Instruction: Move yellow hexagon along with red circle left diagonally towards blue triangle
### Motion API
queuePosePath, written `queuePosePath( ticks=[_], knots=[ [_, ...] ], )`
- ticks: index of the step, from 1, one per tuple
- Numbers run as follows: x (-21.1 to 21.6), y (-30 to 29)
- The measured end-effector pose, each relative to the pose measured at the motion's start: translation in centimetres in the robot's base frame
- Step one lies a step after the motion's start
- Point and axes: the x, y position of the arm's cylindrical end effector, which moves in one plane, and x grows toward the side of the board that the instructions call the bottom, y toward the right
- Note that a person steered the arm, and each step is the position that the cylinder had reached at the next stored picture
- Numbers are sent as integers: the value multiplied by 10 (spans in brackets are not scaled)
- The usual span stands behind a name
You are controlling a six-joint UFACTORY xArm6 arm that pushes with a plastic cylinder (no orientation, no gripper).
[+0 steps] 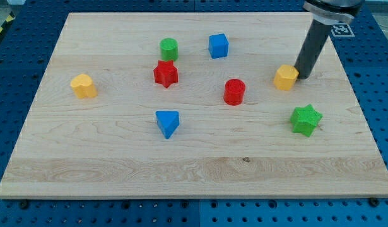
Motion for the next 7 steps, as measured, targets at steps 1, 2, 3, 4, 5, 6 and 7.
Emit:
queuePosePath(
  ticks=[1, 2, 3, 4, 5, 6, 7],
  knots=[
    [4, -12],
    [4, -20],
    [9, -34],
    [19, -41],
    [23, -54],
    [23, -77],
    [23, -92]
  ],
)
